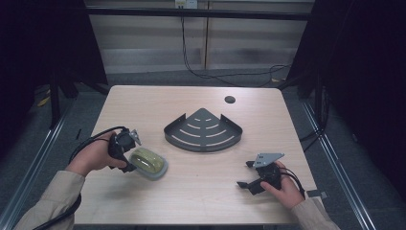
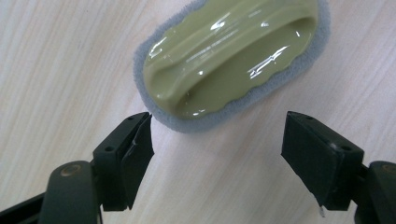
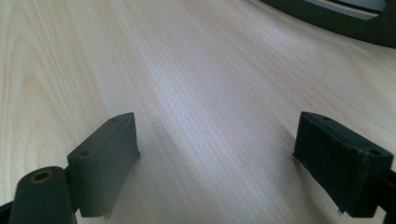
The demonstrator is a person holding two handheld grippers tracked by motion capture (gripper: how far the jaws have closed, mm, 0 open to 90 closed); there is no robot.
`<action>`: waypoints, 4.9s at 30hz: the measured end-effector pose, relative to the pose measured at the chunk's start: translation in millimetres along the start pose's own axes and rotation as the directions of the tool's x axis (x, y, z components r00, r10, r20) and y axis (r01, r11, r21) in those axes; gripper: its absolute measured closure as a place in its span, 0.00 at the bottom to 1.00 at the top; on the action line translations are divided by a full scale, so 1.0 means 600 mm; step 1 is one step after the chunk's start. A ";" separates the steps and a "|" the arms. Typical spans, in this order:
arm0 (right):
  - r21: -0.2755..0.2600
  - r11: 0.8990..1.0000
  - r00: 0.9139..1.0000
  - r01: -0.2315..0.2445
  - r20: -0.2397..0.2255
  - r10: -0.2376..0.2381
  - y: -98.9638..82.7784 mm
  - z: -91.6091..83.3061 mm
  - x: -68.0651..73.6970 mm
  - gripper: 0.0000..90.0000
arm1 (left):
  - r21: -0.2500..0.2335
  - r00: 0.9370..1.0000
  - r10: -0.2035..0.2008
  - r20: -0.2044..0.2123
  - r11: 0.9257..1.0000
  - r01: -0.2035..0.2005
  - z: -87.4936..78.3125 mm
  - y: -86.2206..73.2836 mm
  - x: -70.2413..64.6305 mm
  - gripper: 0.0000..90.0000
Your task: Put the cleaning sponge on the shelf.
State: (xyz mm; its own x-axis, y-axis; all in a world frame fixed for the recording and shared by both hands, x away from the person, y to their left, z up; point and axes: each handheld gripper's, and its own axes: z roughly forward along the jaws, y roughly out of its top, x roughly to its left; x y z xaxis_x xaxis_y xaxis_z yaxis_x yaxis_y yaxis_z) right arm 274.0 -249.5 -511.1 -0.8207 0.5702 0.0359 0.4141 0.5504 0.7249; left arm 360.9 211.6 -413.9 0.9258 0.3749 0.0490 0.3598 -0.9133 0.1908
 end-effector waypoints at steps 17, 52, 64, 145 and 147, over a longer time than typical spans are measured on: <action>-0.002 1.000 1.000 0.003 0.000 -0.003 0.000 0.000 0.000 0.14 | 0.063 0.999 0.043 0.020 0.997 -0.044 0.001 0.041 0.009 0.31; -0.002 1.000 1.000 -0.001 0.000 0.001 0.000 0.000 0.000 0.14 | 0.113 0.982 0.170 0.079 0.978 -0.178 0.034 0.094 0.004 0.40; -0.002 1.000 1.000 0.000 0.000 0.000 0.000 0.000 0.000 0.14 | 0.158 0.980 0.185 0.074 0.968 -0.195 0.040 0.096 0.004 0.54; -0.002 1.000 1.000 0.002 0.000 -0.002 0.000 0.000 0.000 0.14 | 0.174 0.950 -0.286 0.125 0.949 0.263 -0.043 0.128 0.048 0.79; -0.001 1.000 1.000 0.002 0.000 -0.002 0.000 0.000 0.000 0.14 | 0.167 0.948 -0.293 0.124 0.948 0.271 -0.046 0.132 0.048 0.79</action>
State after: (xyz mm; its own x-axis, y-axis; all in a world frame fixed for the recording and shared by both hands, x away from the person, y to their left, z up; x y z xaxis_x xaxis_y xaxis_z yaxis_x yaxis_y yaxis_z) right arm 274.2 -249.5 -511.1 -0.8214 0.5694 0.0345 0.4122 0.5506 0.7259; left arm 413.1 154.3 -370.0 0.7869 0.6032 -0.1305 0.6113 -0.7908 0.0303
